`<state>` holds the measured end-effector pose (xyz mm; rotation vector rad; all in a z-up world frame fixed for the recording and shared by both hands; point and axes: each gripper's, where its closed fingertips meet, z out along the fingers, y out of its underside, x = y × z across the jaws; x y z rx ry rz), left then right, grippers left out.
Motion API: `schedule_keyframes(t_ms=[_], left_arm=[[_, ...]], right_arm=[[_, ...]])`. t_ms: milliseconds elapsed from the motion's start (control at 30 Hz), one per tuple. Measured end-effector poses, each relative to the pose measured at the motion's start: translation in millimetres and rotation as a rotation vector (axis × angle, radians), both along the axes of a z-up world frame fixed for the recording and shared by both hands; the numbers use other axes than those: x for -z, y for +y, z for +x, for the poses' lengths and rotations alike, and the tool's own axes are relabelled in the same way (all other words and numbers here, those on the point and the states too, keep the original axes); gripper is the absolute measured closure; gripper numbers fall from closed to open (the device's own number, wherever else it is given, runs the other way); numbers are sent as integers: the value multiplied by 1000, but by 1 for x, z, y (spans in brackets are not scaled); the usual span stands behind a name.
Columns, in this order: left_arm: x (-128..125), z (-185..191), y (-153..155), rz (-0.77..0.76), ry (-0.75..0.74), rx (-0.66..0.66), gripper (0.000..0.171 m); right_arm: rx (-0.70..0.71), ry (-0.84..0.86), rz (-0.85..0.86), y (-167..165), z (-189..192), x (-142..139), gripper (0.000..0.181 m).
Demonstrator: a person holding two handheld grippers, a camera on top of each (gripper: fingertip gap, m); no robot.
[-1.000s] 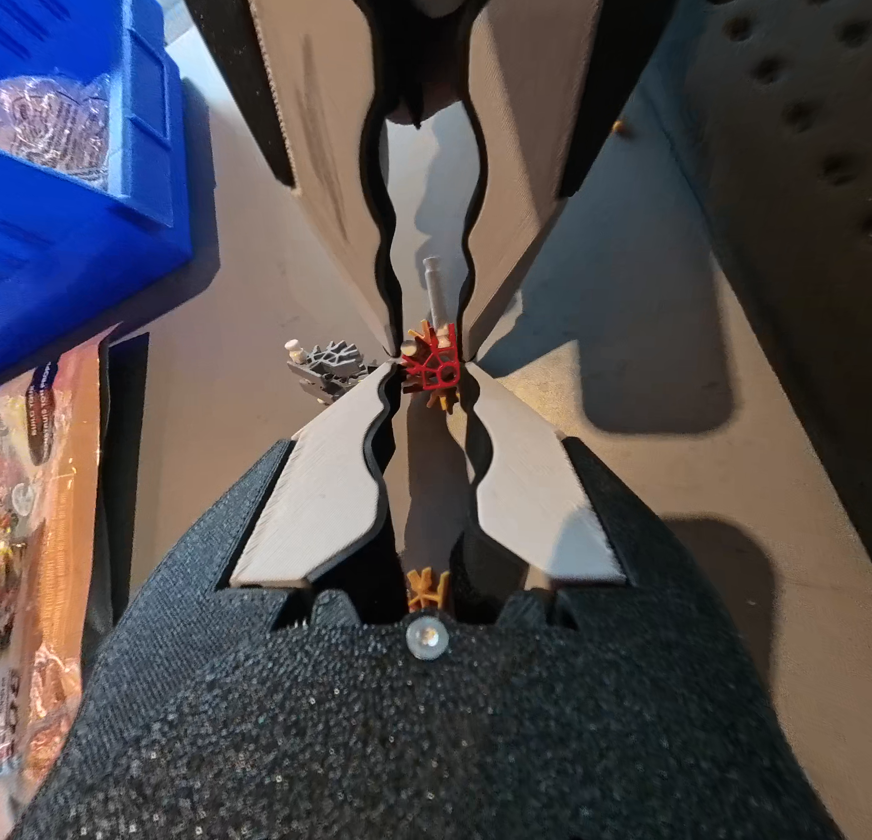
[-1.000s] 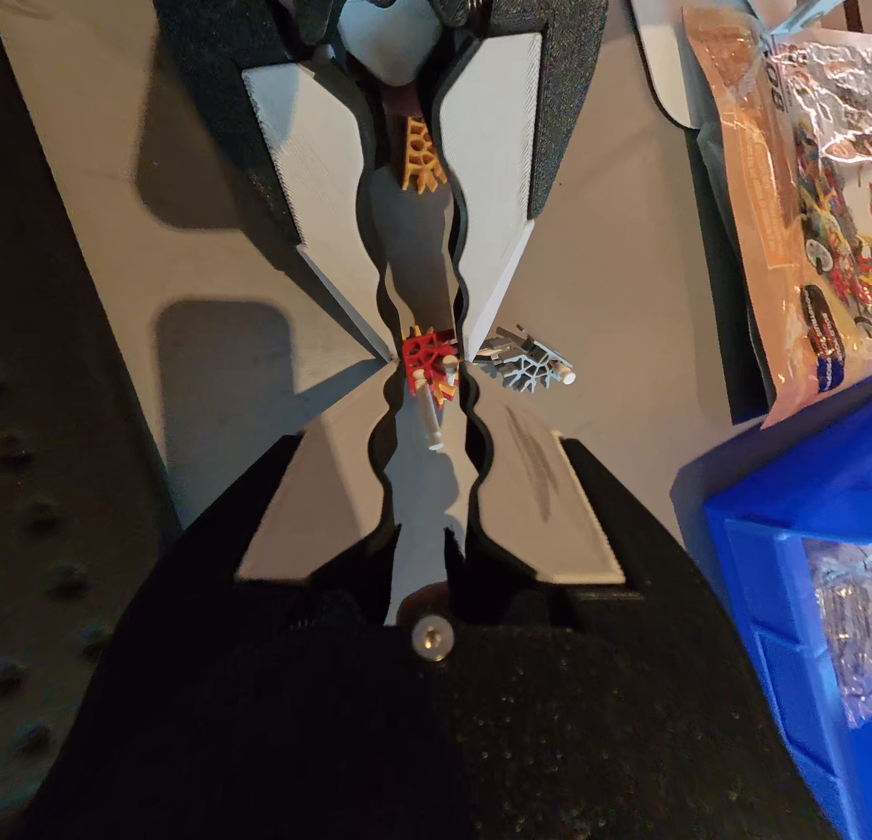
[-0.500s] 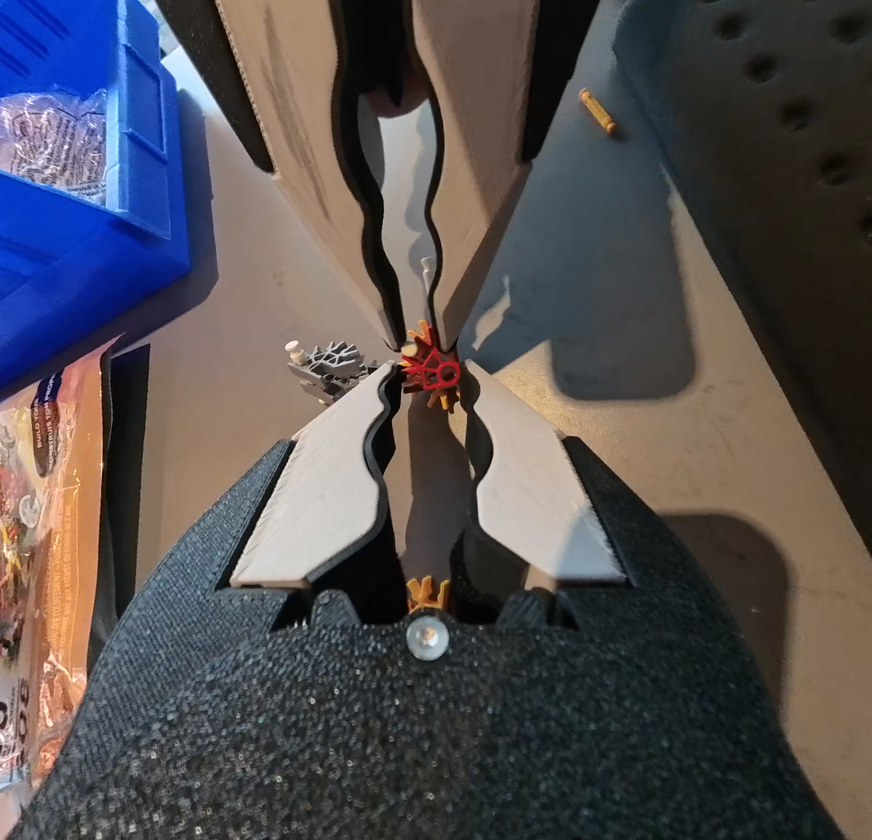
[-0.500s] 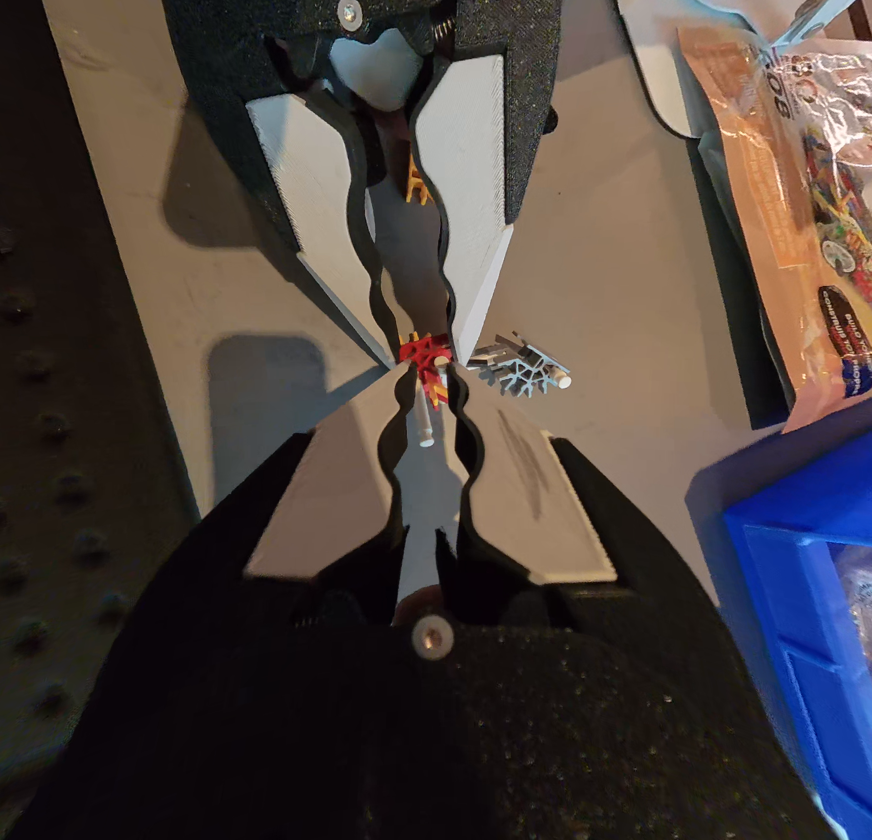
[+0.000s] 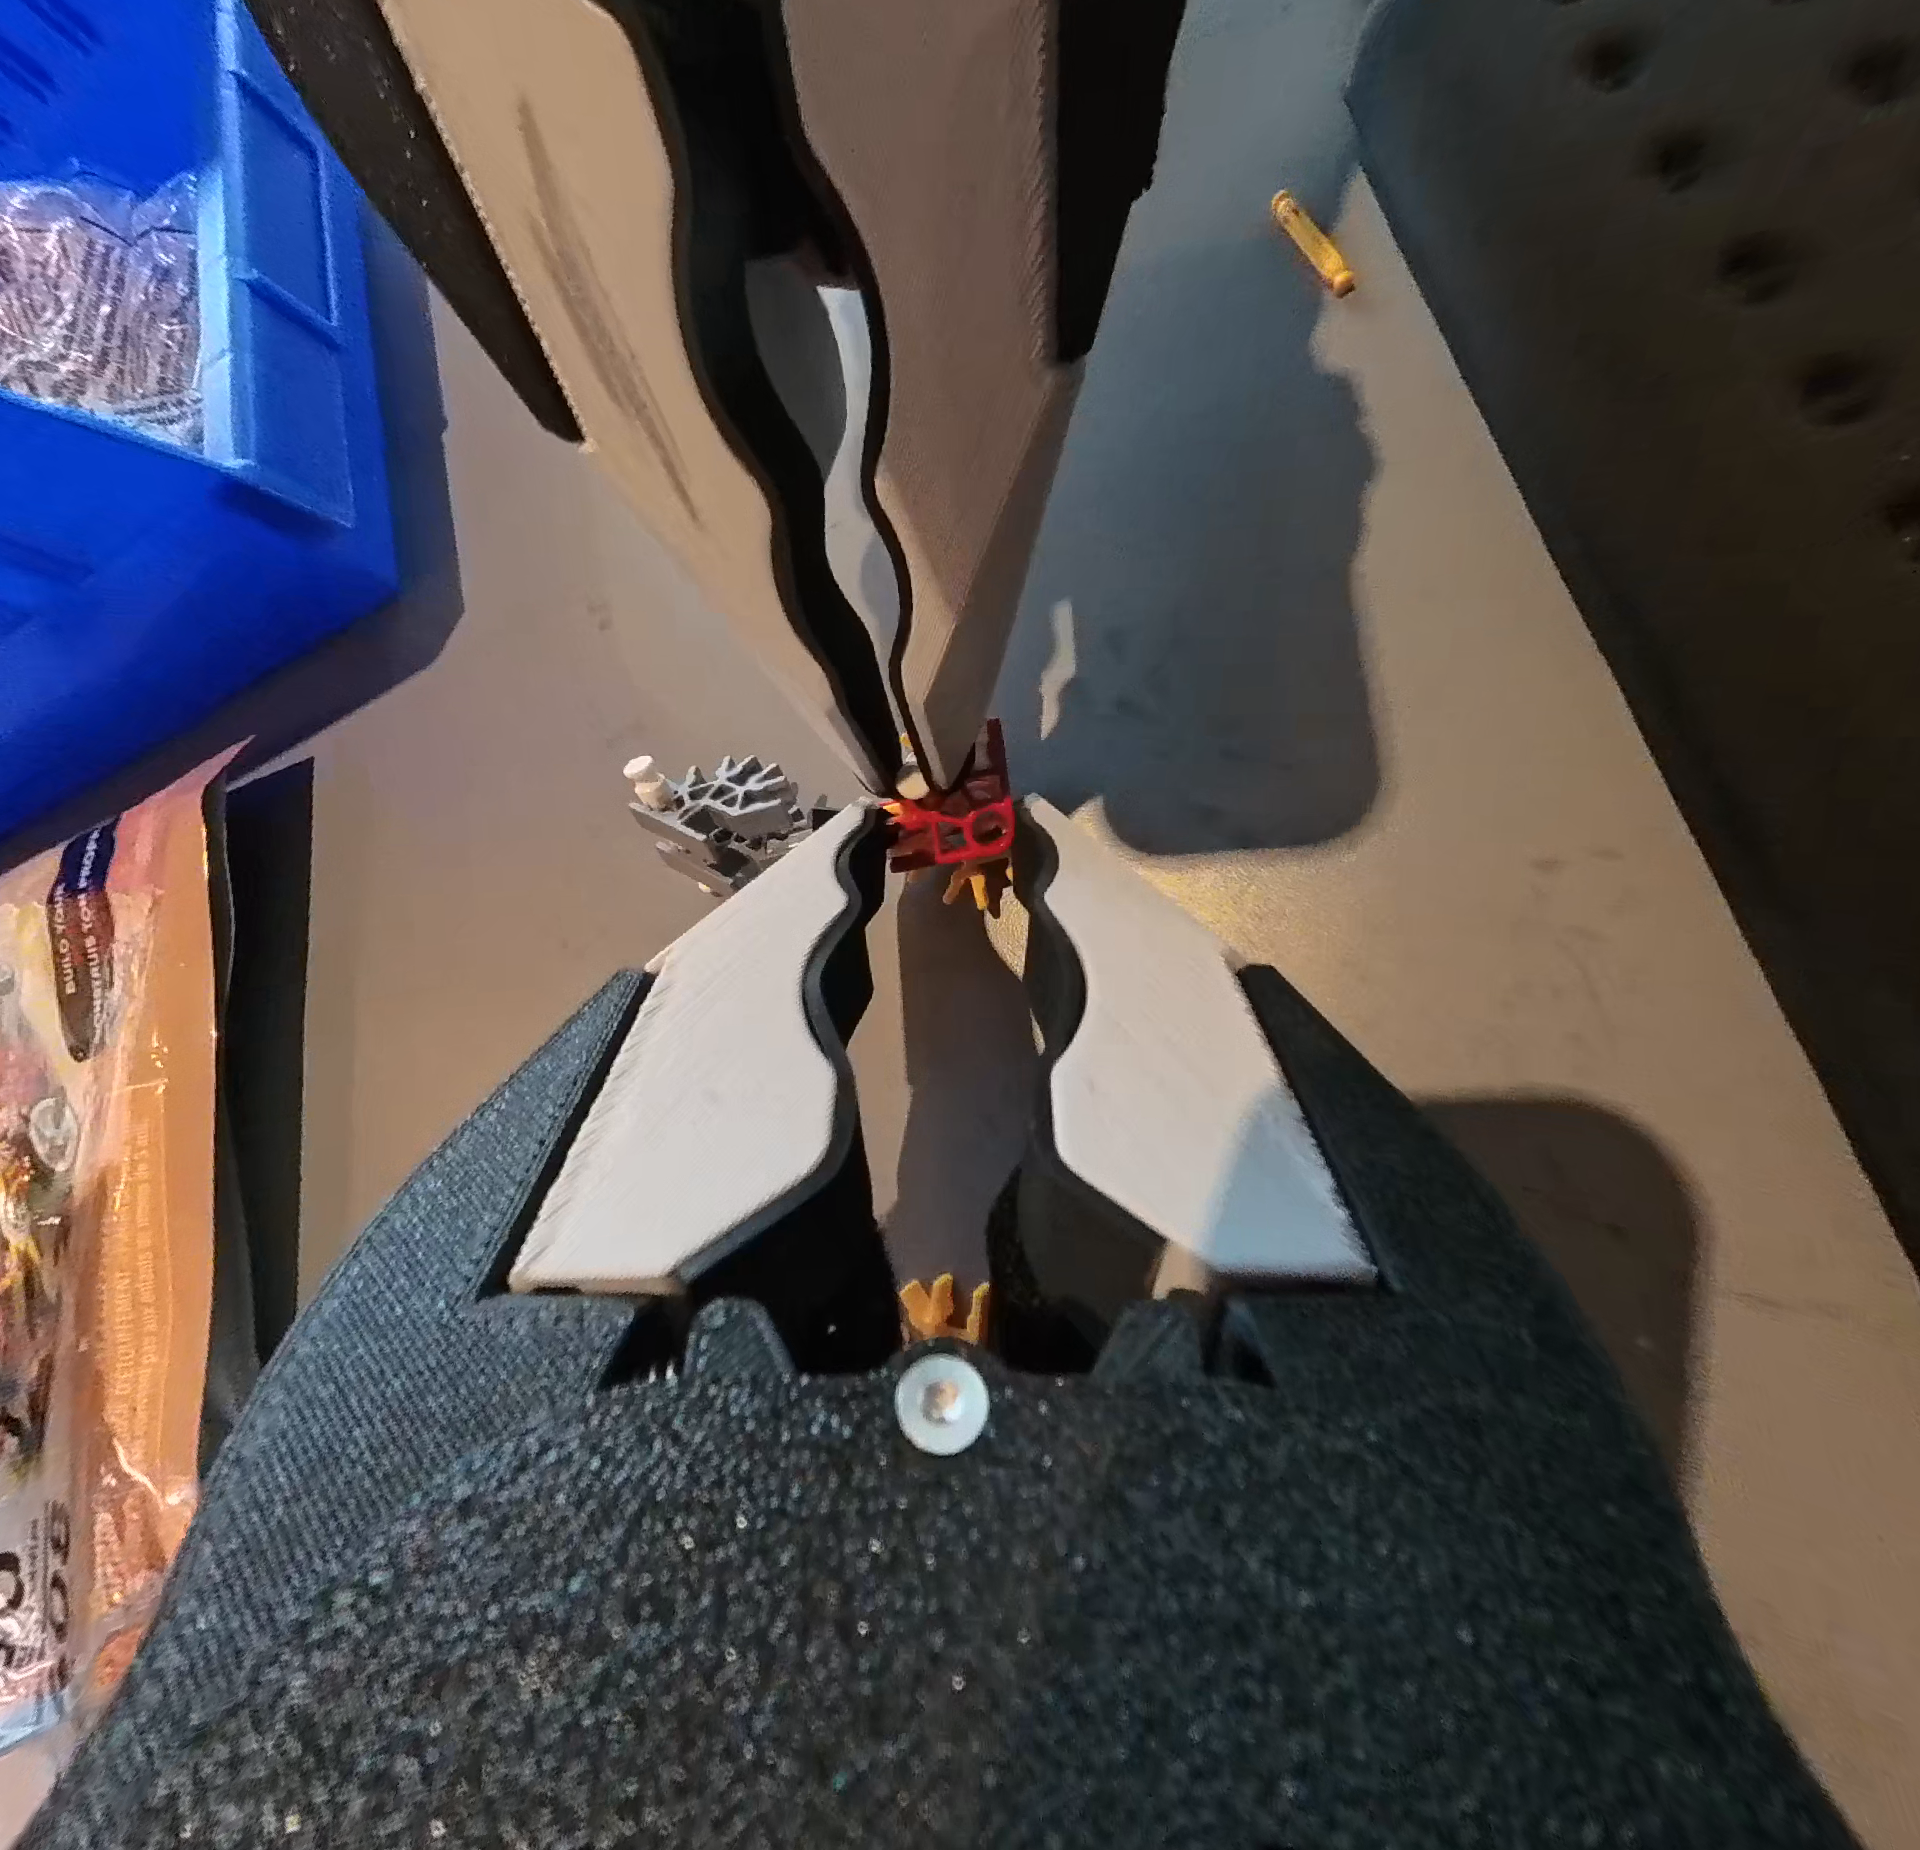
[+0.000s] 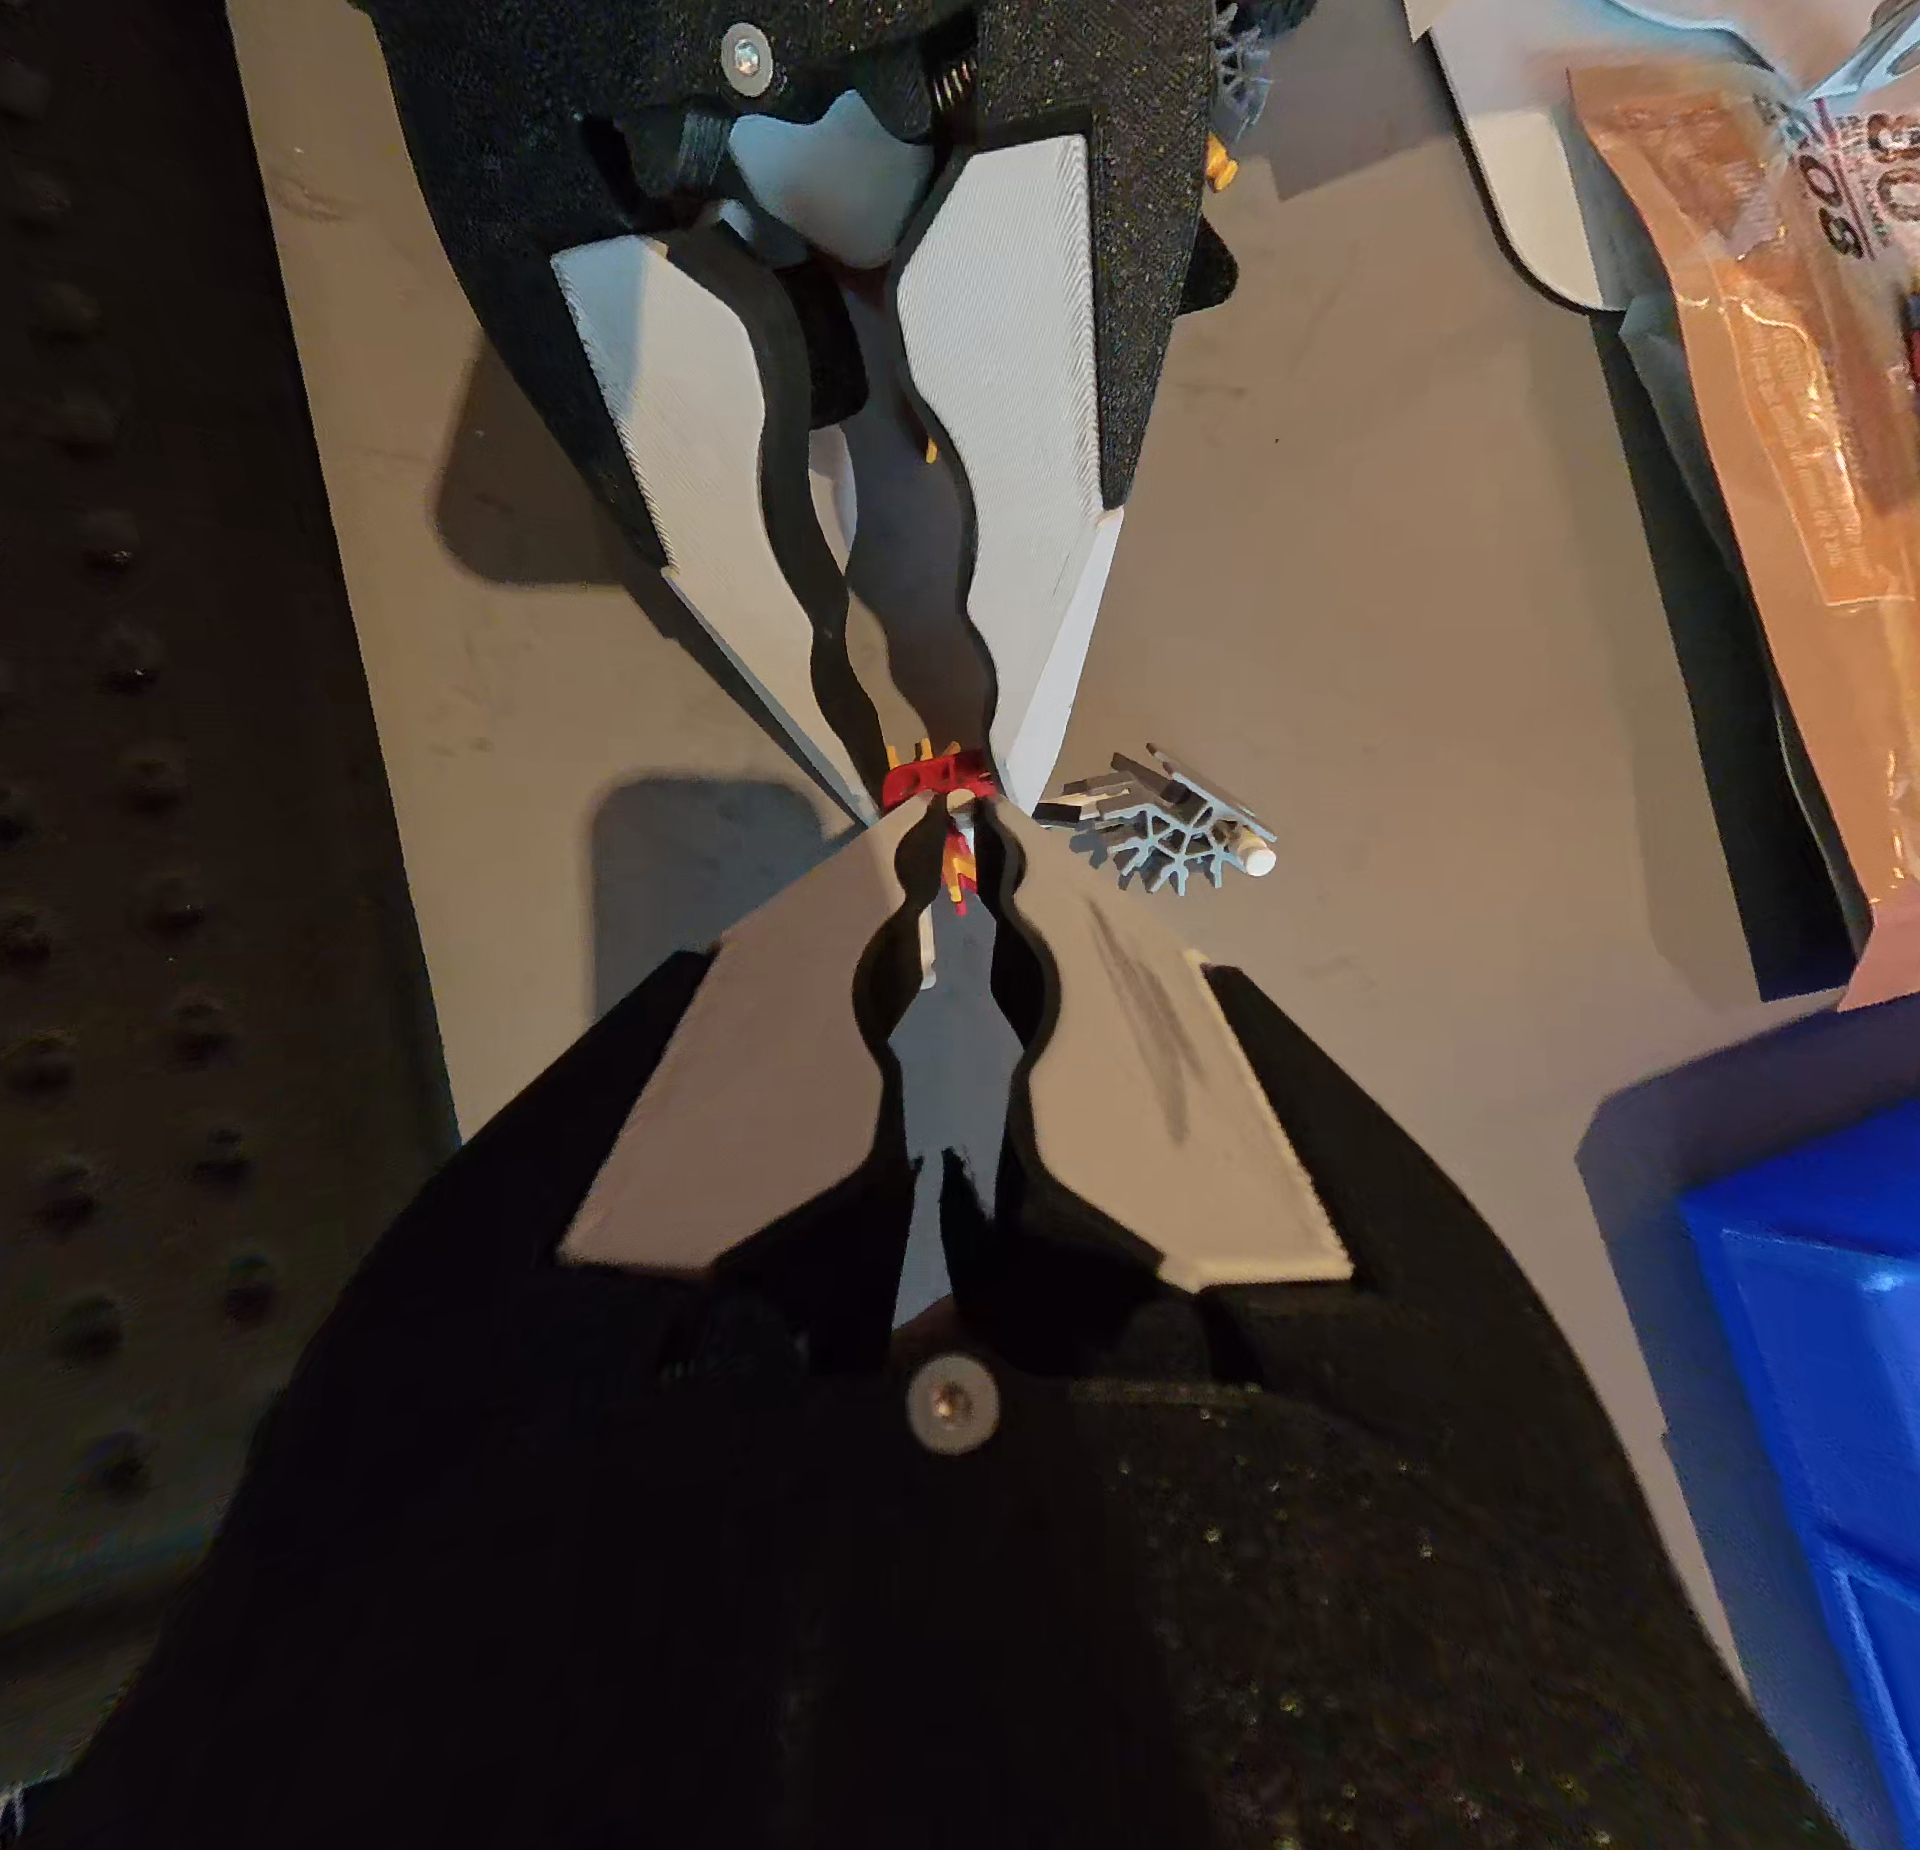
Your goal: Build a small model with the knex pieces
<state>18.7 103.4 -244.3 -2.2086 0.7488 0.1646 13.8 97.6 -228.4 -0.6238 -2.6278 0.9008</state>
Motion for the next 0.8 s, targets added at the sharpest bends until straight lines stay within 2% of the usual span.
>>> schedule_keyframes(t_ms=[467,567,667,800], left_arm=[[1,0,0,-51,-51,25,152],[1,-2,5,-27,-33,9,151],[1,-2,10,-38,-18,5,150],[1,-1,13,-38,21,7,150]], right_arm=[[-28,3,16,-1,-4,1,177],[26,-39,25,5,-5,0,176],[68,-50,73,10,-1,0,163],[106,-68,78,16,1,1,166]])
